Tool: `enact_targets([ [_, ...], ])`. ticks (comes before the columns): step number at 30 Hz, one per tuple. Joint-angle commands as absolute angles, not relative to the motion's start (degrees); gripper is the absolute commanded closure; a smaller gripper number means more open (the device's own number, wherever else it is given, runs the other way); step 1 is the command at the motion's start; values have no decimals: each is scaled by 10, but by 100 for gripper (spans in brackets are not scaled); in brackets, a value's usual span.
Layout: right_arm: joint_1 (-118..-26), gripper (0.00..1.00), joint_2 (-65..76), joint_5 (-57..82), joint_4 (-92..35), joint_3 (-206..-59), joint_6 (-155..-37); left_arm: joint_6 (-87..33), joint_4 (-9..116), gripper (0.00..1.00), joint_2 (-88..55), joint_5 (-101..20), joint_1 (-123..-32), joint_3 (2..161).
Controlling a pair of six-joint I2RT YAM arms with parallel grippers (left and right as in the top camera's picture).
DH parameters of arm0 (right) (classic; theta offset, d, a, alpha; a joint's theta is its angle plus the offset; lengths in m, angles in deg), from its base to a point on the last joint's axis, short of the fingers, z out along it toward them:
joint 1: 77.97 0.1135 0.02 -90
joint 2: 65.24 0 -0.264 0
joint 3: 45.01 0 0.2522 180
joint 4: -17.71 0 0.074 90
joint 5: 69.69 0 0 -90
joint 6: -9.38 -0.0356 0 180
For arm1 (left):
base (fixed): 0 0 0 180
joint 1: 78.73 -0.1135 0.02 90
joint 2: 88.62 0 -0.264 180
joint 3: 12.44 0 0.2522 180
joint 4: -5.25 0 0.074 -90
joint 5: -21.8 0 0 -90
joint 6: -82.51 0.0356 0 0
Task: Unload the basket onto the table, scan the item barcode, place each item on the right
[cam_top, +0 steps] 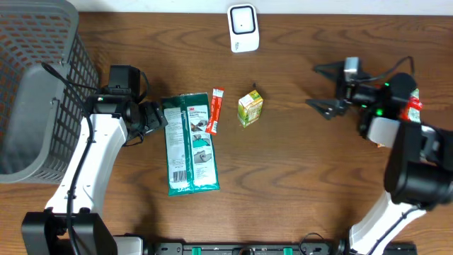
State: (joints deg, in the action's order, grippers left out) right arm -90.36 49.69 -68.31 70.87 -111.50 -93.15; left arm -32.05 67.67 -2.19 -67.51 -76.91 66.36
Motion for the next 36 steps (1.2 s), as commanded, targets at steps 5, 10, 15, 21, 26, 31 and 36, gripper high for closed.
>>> enact_targets([
  [5,-825,1,615,-690,693,-1244,-923,-315,678,10,-23,-683,-771,668],
  [10,-812,1,677,-690,672,-1300,-923,-315,678,10,-23,-683,-771,668],
  [15,-802,1,712,-691,672,-1300,-910,-315,678,10,-23,-683,-771,668],
  [21,-775,1,744,-691,672,-1300,-894,-315,678,10,-23,-683,-771,668],
  [26,-744,1,752,-691,671,-1299,-882,-315,678,10,-23,-683,-771,668],
  [31,-726,1,752,-691,658,-1299,-882,-315,678,10,-23,-683,-771,668],
  [36,-730,1,752,-691,607,-1296,-882,-315,678,10,-23,-683,-771,668],
])
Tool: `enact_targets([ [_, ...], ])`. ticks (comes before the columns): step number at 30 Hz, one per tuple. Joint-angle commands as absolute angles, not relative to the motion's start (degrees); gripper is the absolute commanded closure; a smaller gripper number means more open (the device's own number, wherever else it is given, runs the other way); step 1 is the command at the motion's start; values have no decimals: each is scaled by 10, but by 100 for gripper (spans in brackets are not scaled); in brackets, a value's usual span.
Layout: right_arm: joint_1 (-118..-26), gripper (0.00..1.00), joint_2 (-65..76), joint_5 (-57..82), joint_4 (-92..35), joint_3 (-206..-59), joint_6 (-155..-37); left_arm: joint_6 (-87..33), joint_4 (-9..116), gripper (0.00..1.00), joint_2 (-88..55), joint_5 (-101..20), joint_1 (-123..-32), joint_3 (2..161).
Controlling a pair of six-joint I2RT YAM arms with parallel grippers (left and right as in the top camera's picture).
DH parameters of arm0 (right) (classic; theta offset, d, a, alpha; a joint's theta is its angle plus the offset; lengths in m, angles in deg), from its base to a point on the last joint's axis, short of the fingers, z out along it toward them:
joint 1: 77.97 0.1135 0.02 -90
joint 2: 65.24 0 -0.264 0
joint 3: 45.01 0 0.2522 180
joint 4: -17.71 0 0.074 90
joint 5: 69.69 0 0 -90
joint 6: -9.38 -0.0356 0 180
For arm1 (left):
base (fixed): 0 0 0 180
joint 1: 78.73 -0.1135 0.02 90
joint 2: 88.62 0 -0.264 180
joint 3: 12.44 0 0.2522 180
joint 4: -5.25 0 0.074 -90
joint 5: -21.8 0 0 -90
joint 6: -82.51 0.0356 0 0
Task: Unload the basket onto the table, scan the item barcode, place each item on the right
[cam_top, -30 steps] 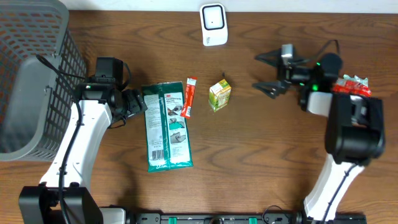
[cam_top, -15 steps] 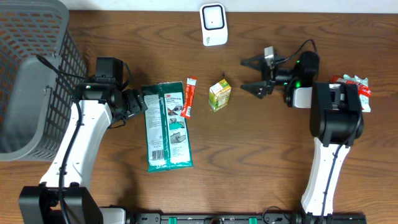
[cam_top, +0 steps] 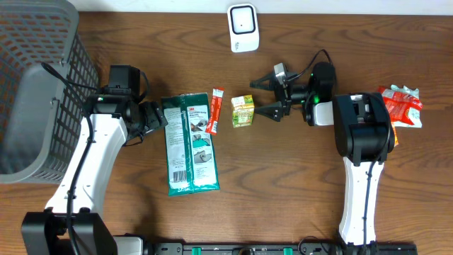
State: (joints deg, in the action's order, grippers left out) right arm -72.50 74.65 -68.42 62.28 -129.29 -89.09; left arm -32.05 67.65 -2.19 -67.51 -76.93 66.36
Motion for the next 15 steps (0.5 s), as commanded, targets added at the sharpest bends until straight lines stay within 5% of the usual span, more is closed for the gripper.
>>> enact_targets([
  [1,-731,1,752,-691,607,-1293,-883,-315,678,10,-23,-683,-771,668],
  [15,-719,1,752,-691,612,-1263,-881,-315,678,10,-23,-683,-771,668],
])
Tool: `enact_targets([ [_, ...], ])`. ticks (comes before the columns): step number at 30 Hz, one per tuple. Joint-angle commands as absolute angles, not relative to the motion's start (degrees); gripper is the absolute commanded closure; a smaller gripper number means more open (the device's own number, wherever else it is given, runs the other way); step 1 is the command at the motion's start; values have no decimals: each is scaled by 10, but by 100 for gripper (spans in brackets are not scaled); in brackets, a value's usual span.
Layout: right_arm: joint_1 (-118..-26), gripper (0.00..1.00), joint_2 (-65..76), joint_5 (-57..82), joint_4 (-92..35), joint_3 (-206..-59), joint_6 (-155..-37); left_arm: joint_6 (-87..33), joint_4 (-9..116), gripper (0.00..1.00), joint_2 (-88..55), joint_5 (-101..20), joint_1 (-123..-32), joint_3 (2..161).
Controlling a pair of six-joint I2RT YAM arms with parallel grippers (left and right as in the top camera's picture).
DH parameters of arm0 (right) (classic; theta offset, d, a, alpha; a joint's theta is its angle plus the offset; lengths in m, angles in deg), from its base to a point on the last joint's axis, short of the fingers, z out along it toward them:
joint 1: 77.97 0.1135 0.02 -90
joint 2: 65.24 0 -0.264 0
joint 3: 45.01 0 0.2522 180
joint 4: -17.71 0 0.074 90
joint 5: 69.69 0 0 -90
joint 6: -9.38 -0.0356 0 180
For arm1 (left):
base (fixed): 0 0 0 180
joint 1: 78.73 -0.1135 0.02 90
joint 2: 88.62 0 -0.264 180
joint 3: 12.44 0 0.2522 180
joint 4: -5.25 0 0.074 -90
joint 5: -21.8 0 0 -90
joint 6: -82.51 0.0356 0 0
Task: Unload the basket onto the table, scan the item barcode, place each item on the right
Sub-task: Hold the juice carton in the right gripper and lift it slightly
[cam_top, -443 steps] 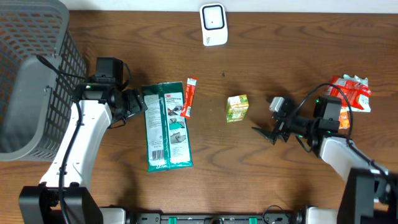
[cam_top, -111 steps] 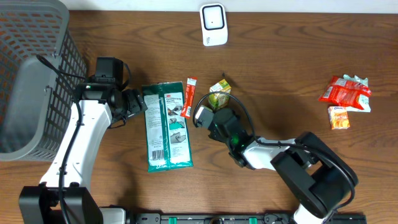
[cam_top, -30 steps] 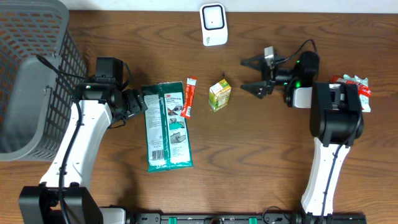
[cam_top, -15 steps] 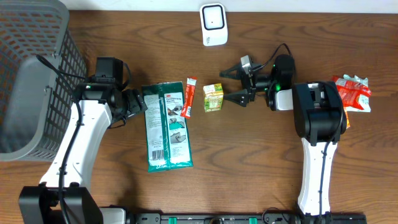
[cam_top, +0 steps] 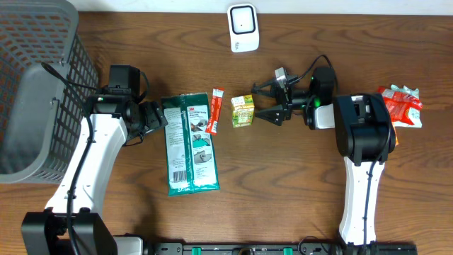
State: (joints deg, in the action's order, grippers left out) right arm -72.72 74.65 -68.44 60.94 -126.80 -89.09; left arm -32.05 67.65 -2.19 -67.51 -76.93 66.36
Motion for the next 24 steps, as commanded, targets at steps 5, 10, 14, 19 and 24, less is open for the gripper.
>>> enact_targets([
  [5,-704,1,752,-691,607,-1260,-890,-315,678,10,-23,-683,-771,668],
  [10,-695,1,752,-691,607,-1254,-911,-315,678,10,-23,-683,-771,668],
  [14,-690,1,752,-691,607,-1246,-926,-315,678,10,-23,-683,-771,668],
  [19,-690,1,751,-691,610,-1234,-946,-315,678,10,-23,-683,-771,668],
  [24,-683,1,751,-691,610,-1222,-955,-315,678,9,-23,-683,-771,668],
])
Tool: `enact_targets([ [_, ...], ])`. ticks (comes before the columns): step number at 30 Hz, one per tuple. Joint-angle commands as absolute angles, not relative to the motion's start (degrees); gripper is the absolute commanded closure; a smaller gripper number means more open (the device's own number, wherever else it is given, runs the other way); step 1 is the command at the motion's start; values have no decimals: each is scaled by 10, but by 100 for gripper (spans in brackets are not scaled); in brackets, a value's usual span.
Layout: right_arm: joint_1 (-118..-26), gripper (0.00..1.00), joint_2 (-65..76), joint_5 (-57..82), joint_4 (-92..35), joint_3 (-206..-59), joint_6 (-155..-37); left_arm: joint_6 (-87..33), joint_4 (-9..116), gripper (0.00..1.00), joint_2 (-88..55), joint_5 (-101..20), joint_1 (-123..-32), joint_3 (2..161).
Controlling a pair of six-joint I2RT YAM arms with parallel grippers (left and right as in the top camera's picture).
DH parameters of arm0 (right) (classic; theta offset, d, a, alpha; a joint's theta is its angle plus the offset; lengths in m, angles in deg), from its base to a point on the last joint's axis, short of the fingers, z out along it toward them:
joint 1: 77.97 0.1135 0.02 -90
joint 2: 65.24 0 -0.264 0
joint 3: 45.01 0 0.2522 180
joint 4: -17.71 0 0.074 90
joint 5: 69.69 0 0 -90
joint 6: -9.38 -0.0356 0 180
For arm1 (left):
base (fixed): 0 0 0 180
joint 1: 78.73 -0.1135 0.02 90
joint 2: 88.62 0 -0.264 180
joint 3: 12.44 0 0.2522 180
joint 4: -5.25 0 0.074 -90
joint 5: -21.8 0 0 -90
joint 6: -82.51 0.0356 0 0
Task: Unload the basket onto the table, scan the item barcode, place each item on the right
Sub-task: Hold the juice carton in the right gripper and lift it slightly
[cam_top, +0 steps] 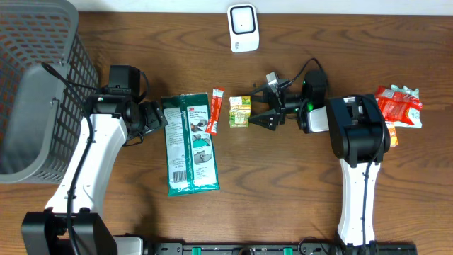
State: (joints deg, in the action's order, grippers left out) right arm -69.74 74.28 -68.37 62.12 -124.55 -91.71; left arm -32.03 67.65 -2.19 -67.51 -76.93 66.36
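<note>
A small green juice box [240, 112] lies on the wooden table [297, 184] in the overhead view, below the white barcode scanner [243, 27] at the back edge. My right gripper [255, 111] is open and points left. Its two fingertips [253, 122] reach the box's right side, one behind it and one in front. My left gripper [157, 117] rests at the left edge of a long green wipes pack [190, 144]; its jaws are too dark to read.
A red stick packet [215, 110] lies between the wipes pack and the juice box. Red snack packets [400, 106] sit at the far right. A grey mesh basket [35, 85] fills the left edge.
My right gripper has shifted a little to the left, so its open fingertips now flank the juice box's right side. The box sits slightly further left. The left arm is unchanged.
My right gripper was first far to the right, near the red snack packets, with the juice box lying tilted. Then it was open just right of the box, which lay squarer. It stood closer after that, and now its fingertips bracket the box. The left arm stayed put.
</note>
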Motion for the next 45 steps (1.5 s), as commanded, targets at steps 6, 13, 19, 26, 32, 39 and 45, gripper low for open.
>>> enact_targets([
  [6,-673,9,751,-691,623,-1216,-1002,-315,678,10,-23,-683,-771,668],
  [13,-673,16,751,-691,721,-1186,-1082,-315,678,10,-23,-683,-771,668],
  [19,-673,17,751,-691,945,-1156,-1234,-315,678,10,-23,-683,-771,668],
  [26,-673,16,749,-684,943,-1155,-1236,-315,678,10,-23,-683,-771,668],
  [32,-680,17,749,-615,942,-1157,-1237,-315,678,10,-23,-683,-771,668],
  [39,-732,23,749,-572,902,-1195,-1285,-315,678,10,-23,-683,-771,668],
  [45,-757,27,745,-680,943,-1232,-1388,-315,678,10,-23,-683,-771,668],
])
